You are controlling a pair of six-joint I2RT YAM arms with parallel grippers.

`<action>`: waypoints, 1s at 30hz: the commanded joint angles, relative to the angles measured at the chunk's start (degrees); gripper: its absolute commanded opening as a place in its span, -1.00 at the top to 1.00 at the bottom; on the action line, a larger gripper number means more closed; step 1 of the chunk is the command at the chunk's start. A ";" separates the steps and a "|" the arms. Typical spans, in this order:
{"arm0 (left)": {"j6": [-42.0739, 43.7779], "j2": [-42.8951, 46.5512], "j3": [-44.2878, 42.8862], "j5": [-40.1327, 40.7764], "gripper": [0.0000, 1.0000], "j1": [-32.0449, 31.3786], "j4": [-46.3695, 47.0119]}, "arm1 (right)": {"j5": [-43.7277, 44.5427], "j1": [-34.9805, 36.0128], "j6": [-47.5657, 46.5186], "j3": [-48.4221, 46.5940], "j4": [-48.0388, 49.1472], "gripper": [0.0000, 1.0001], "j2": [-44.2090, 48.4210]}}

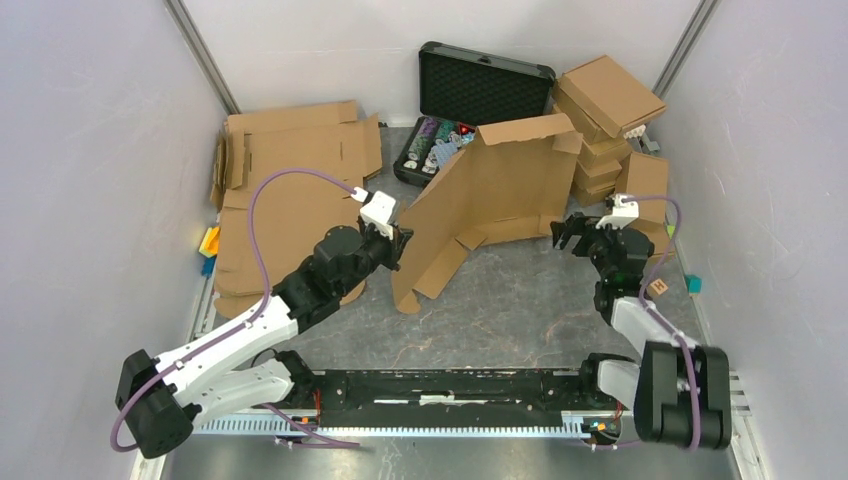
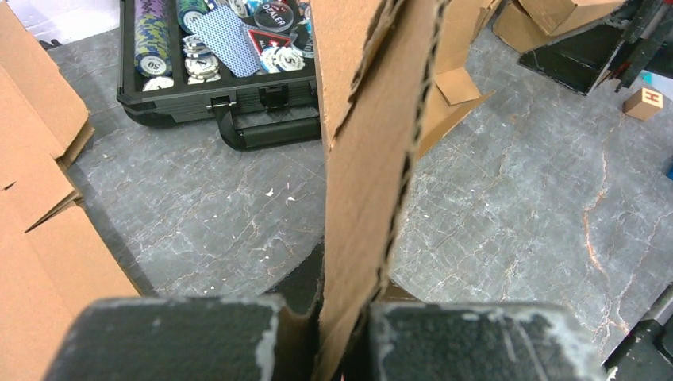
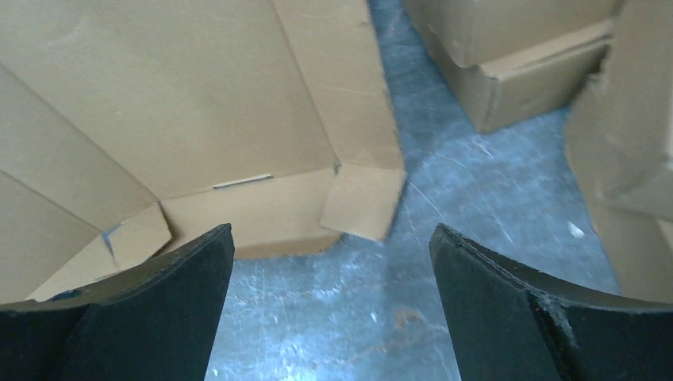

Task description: Fold the paper box

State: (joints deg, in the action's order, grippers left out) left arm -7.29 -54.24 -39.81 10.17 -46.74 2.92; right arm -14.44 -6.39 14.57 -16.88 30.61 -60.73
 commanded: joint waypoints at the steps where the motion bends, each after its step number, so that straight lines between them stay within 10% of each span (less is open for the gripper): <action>1: 3.64 -1.45 -2.85 -0.39 0.85 -0.37 1.73 | -8.67 -0.29 1.37 -3.90 17.66 -0.96 -8.44; 23: 3.80 -3.95 -3.13 -0.95 0.84 -0.28 3.89 | -14.39 1.75 -3.12 -17.41 34.11 -0.96 -34.05; 30: 3.69 -2.85 -3.00 0.24 0.83 -0.10 4.20 | -10.95 4.57 -5.06 -13.50 31.05 -0.34 -29.80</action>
State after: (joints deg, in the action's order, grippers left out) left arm -5.98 -57.76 -40.69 9.98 -46.74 5.26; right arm -25.78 -3.95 11.68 -32.53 60.53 -94.30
